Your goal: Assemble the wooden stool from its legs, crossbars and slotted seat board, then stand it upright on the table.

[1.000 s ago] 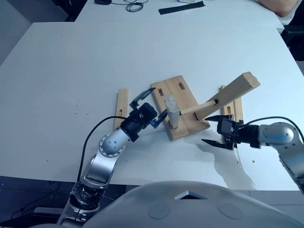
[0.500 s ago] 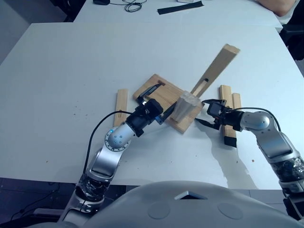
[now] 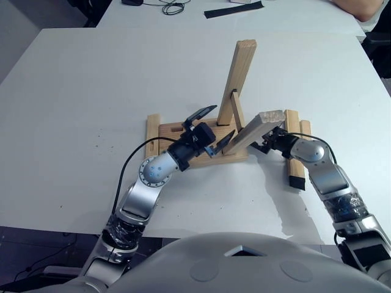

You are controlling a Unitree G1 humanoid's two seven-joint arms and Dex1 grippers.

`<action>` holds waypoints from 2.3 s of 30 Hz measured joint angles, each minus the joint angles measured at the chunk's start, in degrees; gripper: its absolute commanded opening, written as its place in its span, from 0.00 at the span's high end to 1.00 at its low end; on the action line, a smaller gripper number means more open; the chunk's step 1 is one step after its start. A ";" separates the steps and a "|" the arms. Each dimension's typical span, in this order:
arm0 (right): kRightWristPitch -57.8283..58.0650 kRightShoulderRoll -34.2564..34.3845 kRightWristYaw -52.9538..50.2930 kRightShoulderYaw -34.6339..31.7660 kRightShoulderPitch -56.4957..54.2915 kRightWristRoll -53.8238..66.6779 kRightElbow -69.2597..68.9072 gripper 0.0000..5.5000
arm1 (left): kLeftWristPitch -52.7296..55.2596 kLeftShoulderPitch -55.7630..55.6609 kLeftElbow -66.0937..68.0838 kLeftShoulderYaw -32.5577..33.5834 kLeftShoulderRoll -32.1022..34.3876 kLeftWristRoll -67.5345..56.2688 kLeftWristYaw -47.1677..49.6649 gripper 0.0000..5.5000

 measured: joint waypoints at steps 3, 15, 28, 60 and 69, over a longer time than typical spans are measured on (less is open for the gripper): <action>-0.23 -2.72 -0.15 -2.09 3.62 -0.03 -2.97 0.27 | 0.69 -0.78 0.00 4.70 2.00 -1.75 -0.62 0.26; 15.09 -12.58 13.45 -7.54 18.73 10.86 -29.50 0.27 | -17.73 -23.81 36.84 19.38 13.84 -3.40 -4.80 0.26; 21.01 -12.24 20.08 3.60 14.66 15.97 -29.91 0.27 | -44.08 -29.70 71.54 7.13 9.98 10.85 0.74 0.26; 10.70 -4.30 0.69 3.32 5.03 1.67 -13.33 0.27 | -43.07 -15.34 44.55 0.14 17.24 5.83 -11.84 0.26; 11.35 -5.61 3.11 5.09 6.83 0.56 -17.88 0.27 | -39.50 -11.28 38.86 2.92 18.60 5.70 -11.82 0.26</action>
